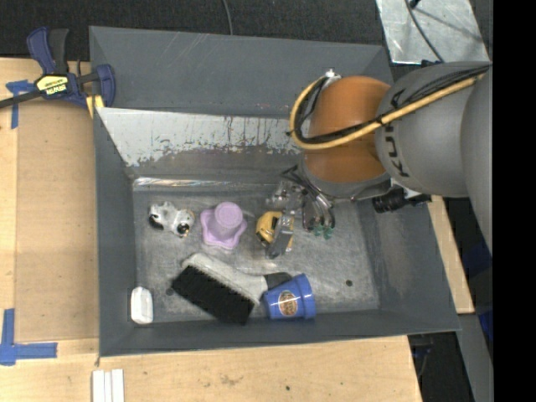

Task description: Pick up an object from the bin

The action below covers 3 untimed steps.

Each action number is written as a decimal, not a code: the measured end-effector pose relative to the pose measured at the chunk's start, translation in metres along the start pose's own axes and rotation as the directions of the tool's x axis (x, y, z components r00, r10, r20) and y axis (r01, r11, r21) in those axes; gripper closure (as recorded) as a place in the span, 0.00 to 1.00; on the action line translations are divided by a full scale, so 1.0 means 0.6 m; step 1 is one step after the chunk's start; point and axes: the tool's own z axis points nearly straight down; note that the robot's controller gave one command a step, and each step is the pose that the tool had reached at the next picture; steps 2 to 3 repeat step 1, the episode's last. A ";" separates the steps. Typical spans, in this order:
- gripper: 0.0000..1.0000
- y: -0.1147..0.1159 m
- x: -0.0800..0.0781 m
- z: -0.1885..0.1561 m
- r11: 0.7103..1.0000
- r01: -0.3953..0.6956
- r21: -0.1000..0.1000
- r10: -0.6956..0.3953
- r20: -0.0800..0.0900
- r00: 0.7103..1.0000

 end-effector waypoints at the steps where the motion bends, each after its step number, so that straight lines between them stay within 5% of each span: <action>1: 1.00 0.000 -0.002 -0.016 1.000 0.000 -0.001 0.000 0.004 1.000; 3: 1.00 0.000 -0.002 -0.016 1.000 0.000 -0.001 0.000 0.004 1.000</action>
Offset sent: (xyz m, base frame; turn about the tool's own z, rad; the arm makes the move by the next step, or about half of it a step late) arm -0.0002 -0.0001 0.0081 0.0000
